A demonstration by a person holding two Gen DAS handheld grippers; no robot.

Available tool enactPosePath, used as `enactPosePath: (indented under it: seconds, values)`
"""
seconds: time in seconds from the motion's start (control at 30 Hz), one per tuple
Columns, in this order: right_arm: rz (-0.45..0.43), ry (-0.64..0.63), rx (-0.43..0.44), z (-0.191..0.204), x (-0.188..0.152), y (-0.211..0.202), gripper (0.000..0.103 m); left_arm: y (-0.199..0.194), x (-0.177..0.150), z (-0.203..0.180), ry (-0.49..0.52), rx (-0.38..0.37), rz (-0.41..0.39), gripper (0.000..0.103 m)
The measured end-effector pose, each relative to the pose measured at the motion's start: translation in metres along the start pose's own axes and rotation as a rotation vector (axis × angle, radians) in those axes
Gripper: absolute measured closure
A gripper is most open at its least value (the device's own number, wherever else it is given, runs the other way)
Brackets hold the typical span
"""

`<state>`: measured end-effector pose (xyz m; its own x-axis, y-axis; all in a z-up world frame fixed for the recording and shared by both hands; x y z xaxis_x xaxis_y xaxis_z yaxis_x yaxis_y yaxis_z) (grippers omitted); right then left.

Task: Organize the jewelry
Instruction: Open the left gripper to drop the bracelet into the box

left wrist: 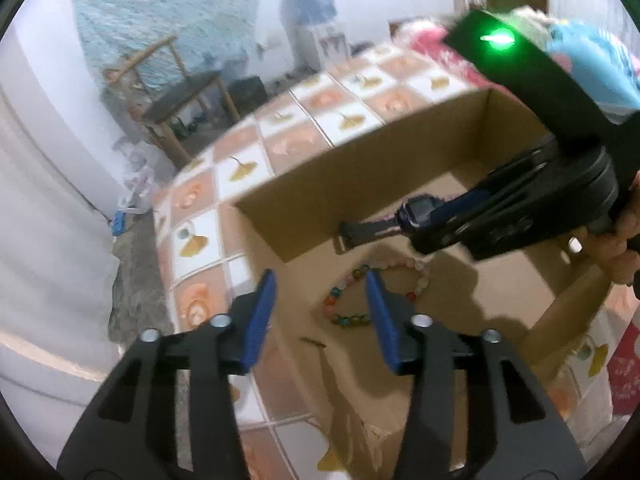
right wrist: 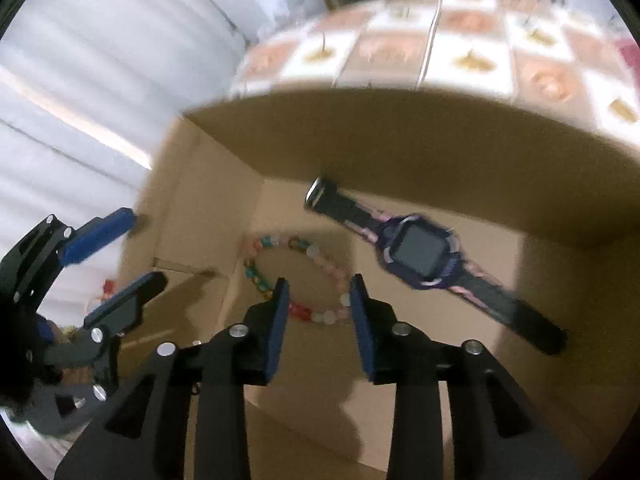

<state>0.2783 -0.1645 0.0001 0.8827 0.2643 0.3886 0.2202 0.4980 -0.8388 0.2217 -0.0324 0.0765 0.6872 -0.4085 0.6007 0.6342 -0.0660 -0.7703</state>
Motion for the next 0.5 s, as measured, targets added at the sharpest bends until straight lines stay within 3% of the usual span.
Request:
enactPosePath:
  seconds: [0.17,0.3,0.4,0.5]
  values:
    - [-0.211,-0.01,0.008,0.006,-0.035,-0.085,0.058,-0.068,-0.027,0.014,-0.084,0.003,-0.143,0.031]
    - [-0.411,0.024,-0.031,0.007,-0.103,-0.159,0.048,-0.114,-0.078,0.023,-0.144,0.004,-0.229,0.019]
    - [-0.492,0.135,-0.031,0.001,-0.167,-0.18,0.046,-0.119,-0.124,0.027,-0.224,-0.004,-0.219,0.017]
    - [-0.491,0.281,-0.061,-0.005,-0.233,-0.172,0.046,-0.1,-0.164,0.026,-0.319,-0.099,-0.143,0.017]
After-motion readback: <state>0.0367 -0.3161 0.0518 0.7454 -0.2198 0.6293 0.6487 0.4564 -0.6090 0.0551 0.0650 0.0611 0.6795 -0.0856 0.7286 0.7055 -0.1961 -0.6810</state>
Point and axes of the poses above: each gripper's, at about its wrist camera, not at the fingertips, and y roughly the way its jaws point, z to its left, x to its top, the point moved 1 cm from there along y, roughly the way its jaws point, and after that the axes turned 2 degrees about -z, right-handed, at the moved point
